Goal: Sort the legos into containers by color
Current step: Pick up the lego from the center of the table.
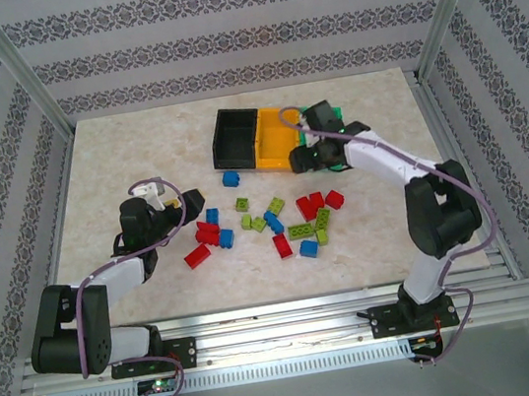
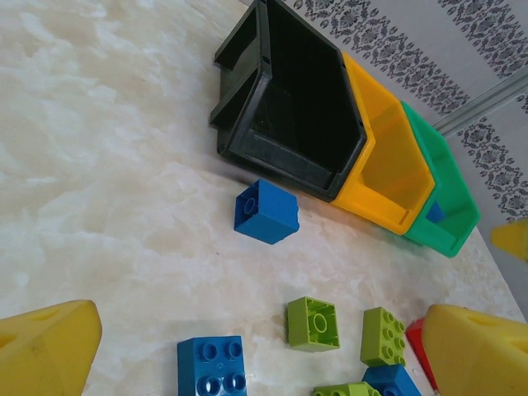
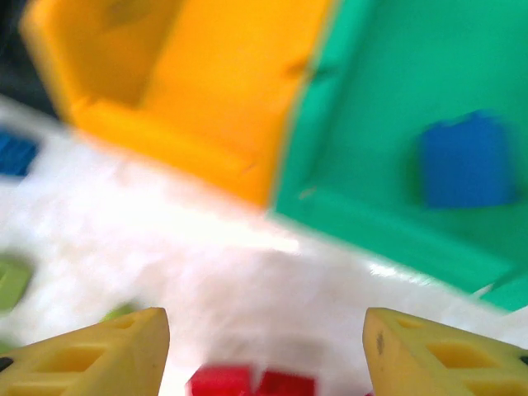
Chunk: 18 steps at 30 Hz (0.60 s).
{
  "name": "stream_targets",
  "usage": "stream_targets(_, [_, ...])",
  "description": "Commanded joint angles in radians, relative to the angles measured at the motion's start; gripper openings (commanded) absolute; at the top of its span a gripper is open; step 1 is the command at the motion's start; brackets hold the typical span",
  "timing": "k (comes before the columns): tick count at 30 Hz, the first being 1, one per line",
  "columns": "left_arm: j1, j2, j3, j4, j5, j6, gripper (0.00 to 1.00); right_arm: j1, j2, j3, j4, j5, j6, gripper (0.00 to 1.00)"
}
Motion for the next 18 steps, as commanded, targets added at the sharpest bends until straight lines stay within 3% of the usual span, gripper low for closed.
stream_targets(1, [-0.01,-0.005,-0.003,-0.002,0.002,0.009,1.0,0.08,-0.056,-0.066,-0.046,-0.036,-0.029,0.64])
stream_targets(8, [-0.009,0.0,-0.008,0.004,-0.011,0.008,1.0,0.244,-0.036,-0.099,-0.096,-0.033,-0.042,0.62])
stream_targets(18, [-0.01,-0.025,-0.017,-0.002,-0.022,0.016,1.0,0.349,0.132,-0.034,-0.127,0.01,-0.062,0.6])
